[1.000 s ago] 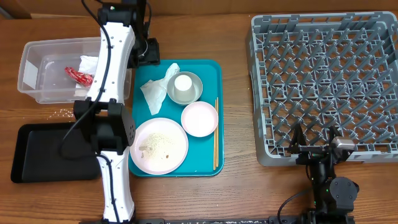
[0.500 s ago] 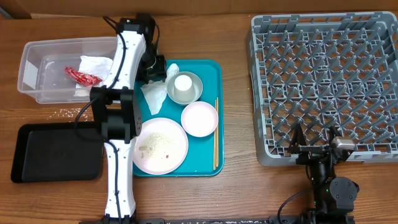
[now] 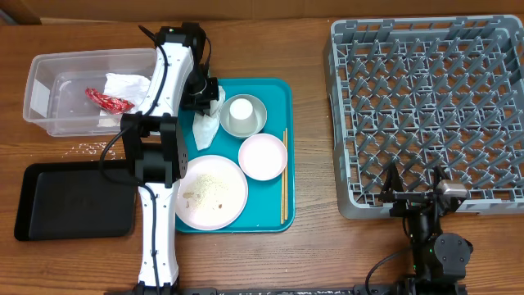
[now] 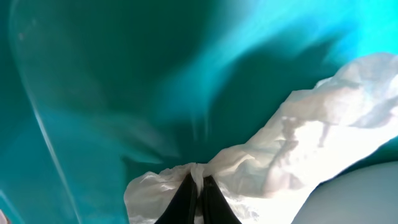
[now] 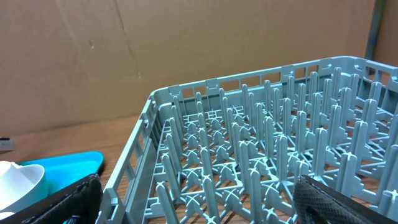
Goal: Sort waste into correct bins and load items into the dishwasher
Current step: 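Grasp the remaining white napkin on the tray with the left gripper, then carry the napkin into the clear bin and open the gripper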
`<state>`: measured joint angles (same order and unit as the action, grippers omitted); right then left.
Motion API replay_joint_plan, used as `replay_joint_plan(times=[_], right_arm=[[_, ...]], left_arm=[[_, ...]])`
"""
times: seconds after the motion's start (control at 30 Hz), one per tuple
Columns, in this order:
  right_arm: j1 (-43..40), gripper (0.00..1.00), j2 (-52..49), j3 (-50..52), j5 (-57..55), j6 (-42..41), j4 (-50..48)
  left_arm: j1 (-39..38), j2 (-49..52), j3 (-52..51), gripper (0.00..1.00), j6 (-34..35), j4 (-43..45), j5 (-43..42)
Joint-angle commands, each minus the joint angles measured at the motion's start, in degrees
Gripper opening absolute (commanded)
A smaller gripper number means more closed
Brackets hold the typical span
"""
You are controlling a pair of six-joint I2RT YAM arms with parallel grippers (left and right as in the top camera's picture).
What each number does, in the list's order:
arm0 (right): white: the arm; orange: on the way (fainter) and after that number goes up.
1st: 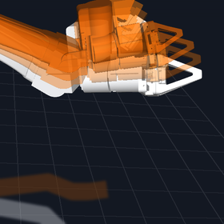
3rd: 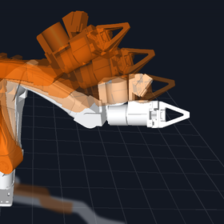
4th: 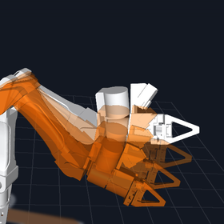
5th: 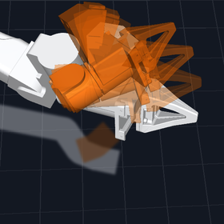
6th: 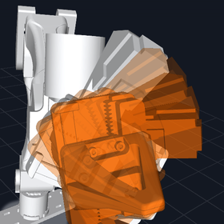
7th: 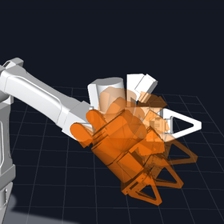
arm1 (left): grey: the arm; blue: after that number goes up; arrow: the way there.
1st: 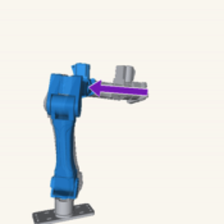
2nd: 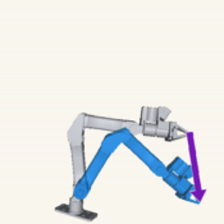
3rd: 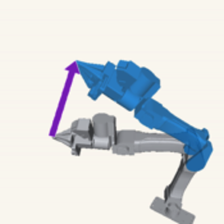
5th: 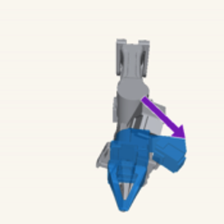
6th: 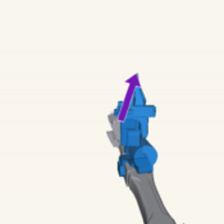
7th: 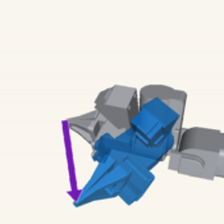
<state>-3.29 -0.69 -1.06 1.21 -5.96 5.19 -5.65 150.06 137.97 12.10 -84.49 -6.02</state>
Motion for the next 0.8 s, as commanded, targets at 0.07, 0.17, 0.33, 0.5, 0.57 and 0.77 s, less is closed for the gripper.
replay_joint_plan(times=[0.07, 0.17, 0.33, 0.5, 0.57, 0.77], right_arm=[[0.11, 1.0, 0.52, 0.59, -0.26, 0.2, -0.35], [0.11, 1.0, 0.52, 0.59, -0.26, 0.2, -0.35], [0.11, 1.0, 0.52, 0.59, -0.26, 0.2, -0.35], [0.11, 1.0, 0.52, 0.59, -0.26, 0.2, -0.35], [0.11, 1.0, 0.52, 0.59, -0.26, 0.2, -0.35], [0.11, 1.0, 0.52, 0.59, -0.26, 0.2, -0.35]], left_arm=[[1.57, -2.99, 5.66, 0.04, 4.24, -2.56, -1.03], [3.34, -6.95, 10.82, 0.04, 4.26, -2.75, -0.83], [7.17, -14.1, 15.34, 0.04, 10.16, -0.48, 4.09], [11.43, -17.92, 15.37, 0.04, 21.55, -0.5, 15.41], [13.42, -18.03, 15.34, 0.04, 25.05, -0.7, 16.96], [19.08, -16.46, 14.99, 0.04, 32.15, -0.72, 16.52]])
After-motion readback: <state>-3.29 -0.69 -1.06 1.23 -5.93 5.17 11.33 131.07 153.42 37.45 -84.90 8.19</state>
